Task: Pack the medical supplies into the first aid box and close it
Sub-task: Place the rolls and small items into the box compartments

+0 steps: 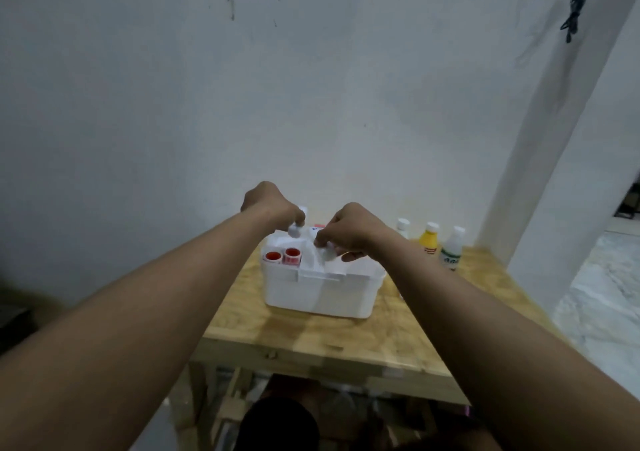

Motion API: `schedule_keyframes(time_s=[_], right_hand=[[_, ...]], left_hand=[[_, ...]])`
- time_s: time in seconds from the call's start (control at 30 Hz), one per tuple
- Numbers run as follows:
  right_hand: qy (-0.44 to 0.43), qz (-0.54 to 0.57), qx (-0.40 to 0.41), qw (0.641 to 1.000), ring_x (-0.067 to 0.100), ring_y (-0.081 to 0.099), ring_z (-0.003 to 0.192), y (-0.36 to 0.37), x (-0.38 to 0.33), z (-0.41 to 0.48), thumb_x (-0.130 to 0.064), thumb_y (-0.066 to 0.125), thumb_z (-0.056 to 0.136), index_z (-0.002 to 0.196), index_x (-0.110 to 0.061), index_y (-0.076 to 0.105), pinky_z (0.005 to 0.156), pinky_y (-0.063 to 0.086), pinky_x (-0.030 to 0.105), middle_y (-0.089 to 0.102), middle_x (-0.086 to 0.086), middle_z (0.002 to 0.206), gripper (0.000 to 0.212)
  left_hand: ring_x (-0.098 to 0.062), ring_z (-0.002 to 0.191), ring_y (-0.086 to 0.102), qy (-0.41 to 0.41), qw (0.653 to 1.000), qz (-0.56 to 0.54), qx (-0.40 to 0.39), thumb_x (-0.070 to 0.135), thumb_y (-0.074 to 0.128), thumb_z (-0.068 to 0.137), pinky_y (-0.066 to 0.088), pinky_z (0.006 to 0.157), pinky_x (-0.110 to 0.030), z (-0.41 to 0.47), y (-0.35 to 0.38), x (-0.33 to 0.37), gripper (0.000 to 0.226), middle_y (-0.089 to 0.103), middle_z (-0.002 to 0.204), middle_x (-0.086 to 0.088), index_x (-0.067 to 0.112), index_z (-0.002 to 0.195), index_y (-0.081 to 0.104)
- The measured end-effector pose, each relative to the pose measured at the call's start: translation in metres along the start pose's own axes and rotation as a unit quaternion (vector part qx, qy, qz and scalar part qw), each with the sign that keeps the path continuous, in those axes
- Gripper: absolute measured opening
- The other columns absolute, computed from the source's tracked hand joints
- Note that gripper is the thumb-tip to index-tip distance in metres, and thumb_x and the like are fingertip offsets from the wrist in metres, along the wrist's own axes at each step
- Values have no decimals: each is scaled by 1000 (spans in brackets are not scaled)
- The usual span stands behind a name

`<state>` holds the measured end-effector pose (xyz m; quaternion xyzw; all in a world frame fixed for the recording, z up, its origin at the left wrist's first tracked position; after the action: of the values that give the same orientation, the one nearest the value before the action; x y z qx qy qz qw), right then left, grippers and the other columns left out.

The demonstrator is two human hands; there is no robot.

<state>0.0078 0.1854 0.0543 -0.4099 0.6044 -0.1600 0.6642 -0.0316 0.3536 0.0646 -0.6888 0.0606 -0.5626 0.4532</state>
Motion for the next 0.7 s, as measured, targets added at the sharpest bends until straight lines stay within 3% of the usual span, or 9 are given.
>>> schedule_keyframes(time_s=[0.2,0.47,0.57,0.7], right_hand=[[-10,-24,4,1000,24,69,66,12,-3,4,-20,77,83,94,4,73,64,62,32,74,14,81,27],[-14,-73,0,997,18,63,59,22,7,24,-19,77,84,94,4,75,62,59,29,73,13,78,25],[-26,-75,4,997,20,59,57,22,5,25,-21,78,83,96,4,74,56,54,29,71,14,77,29],[-36,-76,11,996,24,58,62,24,5,28,-24,79,80,98,2,70,62,53,33,70,14,83,32]], left_hand=[[-20,80,73,14,999,33,-9,27,86,70,62,79,-33,7,11,-3,31,77,79,-4,10,94,77],[-21,78,71,14,996,91,-8,24,83,72,46,54,-25,16,24,-5,25,74,84,-5,12,92,75],[-22,79,69,23,994,110,-5,23,84,74,43,51,-25,18,26,-6,25,72,87,-6,10,93,74],[-25,79,65,21,991,130,2,22,84,74,44,53,-27,20,27,-9,27,70,94,-7,10,94,71]])
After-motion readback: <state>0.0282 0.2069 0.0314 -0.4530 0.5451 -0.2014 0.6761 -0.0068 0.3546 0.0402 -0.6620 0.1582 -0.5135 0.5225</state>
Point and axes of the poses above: each hand's wrist, its own z-axis towards the middle knuckle, its own y-axis out of the palm, x = y × z, the point moved 8 cm from there along z, towards the middle knuckle
